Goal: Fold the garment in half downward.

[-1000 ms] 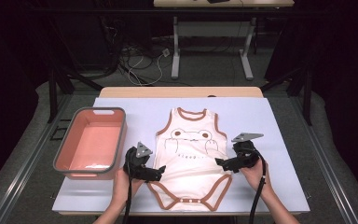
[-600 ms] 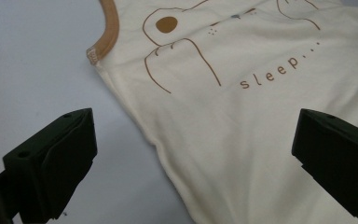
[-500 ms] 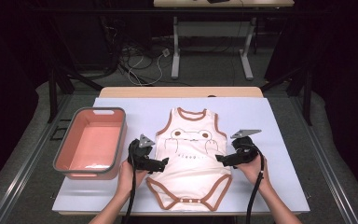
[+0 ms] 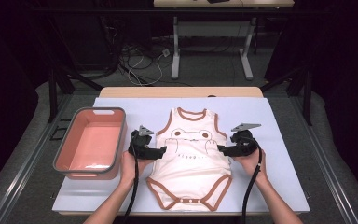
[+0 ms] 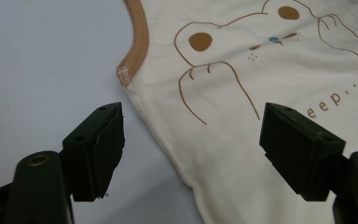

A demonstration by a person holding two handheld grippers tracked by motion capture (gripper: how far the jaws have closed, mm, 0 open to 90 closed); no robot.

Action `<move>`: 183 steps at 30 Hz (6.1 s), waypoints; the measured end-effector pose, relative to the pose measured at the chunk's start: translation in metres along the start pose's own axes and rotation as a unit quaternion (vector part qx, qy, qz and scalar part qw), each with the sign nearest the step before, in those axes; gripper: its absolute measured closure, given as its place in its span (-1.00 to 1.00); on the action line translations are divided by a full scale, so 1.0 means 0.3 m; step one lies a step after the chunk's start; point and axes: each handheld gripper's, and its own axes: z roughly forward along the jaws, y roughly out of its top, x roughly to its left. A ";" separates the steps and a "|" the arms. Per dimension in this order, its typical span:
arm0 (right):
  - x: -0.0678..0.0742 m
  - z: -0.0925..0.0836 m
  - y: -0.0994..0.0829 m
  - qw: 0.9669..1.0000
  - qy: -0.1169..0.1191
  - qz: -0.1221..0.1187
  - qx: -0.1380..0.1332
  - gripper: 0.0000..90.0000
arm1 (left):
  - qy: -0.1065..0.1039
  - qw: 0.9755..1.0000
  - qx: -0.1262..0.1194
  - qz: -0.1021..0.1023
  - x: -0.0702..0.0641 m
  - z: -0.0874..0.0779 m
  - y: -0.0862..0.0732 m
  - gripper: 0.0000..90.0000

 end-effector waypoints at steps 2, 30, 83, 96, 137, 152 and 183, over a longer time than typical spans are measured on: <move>-0.005 0.010 0.007 1.000 -0.013 0.000 -0.005 -0.05 | 0.006 1.000 0.002 -0.003 0.006 0.015 0.005 -0.36; -0.075 0.152 0.036 0.998 -0.049 0.038 0.003 0.50 | 0.038 0.999 0.013 -0.021 0.092 0.184 0.094 0.42; -0.055 0.012 0.078 0.996 -0.028 -0.004 -0.090 0.94 | 0.051 0.997 -0.059 -0.002 0.095 0.067 0.095 0.90; -0.004 -0.061 0.049 0.998 -0.007 -0.016 -0.056 0.94 | 0.057 0.997 -0.053 0.021 0.035 -0.004 0.051 0.89; 0.066 -0.043 -0.072 0.997 0.031 -0.033 0.069 -0.22 | 0.002 0.999 0.025 0.046 -0.030 -0.017 -0.140 -0.21; 0.072 -0.038 -0.066 0.998 0.046 -0.027 0.042 -0.68 | -0.026 0.998 0.028 0.045 -0.031 -0.026 -0.133 -0.66; 0.082 0.025 0.018 0.999 0.028 -0.030 0.027 -0.57 | -0.031 0.998 0.034 0.036 -0.025 0.031 -0.027 -0.89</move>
